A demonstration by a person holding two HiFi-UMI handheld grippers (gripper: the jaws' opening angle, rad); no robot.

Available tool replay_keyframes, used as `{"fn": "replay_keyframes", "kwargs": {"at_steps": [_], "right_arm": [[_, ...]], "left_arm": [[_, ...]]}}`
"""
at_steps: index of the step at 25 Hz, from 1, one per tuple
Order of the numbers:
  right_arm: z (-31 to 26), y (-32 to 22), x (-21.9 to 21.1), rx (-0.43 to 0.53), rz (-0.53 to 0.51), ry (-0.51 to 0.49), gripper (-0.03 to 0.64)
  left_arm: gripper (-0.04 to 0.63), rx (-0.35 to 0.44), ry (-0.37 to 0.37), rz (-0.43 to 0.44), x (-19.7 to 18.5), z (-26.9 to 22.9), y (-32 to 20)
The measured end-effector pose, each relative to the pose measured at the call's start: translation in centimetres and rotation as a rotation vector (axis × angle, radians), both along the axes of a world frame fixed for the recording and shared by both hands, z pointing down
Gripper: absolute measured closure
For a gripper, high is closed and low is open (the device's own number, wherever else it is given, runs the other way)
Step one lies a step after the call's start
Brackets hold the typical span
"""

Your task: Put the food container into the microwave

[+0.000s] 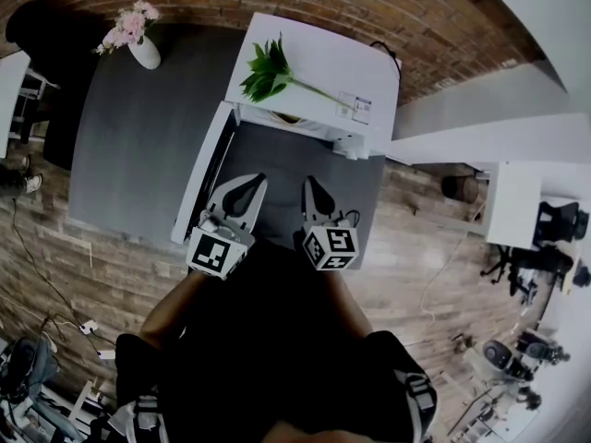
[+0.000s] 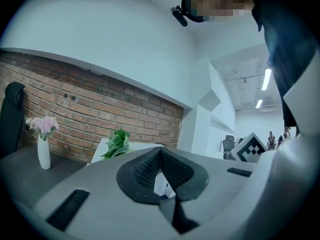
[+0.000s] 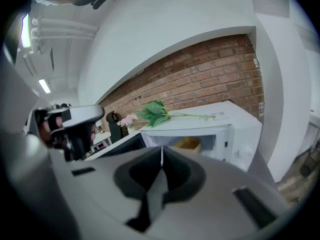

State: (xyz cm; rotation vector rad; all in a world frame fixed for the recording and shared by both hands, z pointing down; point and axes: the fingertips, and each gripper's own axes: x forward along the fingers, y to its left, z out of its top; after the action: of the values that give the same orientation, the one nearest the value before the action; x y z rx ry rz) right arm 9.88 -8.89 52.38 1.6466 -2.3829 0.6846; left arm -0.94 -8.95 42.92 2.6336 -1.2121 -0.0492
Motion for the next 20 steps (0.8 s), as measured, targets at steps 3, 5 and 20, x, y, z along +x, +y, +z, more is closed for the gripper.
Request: {"fn": "replay_keyframes", "kwargs": {"at_steps": [3,5,20], "right_arm": [[-0.9,1.4,0.0,0.02,0.003,0.008,0.583],[-0.8,2.0,0.0,0.017,0.005,0.02,0.584],[-1.2,3.2,-0.6,0.024,-0.009,0.028,0.584]], "left_arm": [[0.56,0.0,-0.001,0.002,0.1,0.0,-0.1],[0.56,-0.001,-0.002,0.003,0.1,0.1,-0.2],[0.56,0.001,0.002,0.01,0.2,0.2,0.3]]}}
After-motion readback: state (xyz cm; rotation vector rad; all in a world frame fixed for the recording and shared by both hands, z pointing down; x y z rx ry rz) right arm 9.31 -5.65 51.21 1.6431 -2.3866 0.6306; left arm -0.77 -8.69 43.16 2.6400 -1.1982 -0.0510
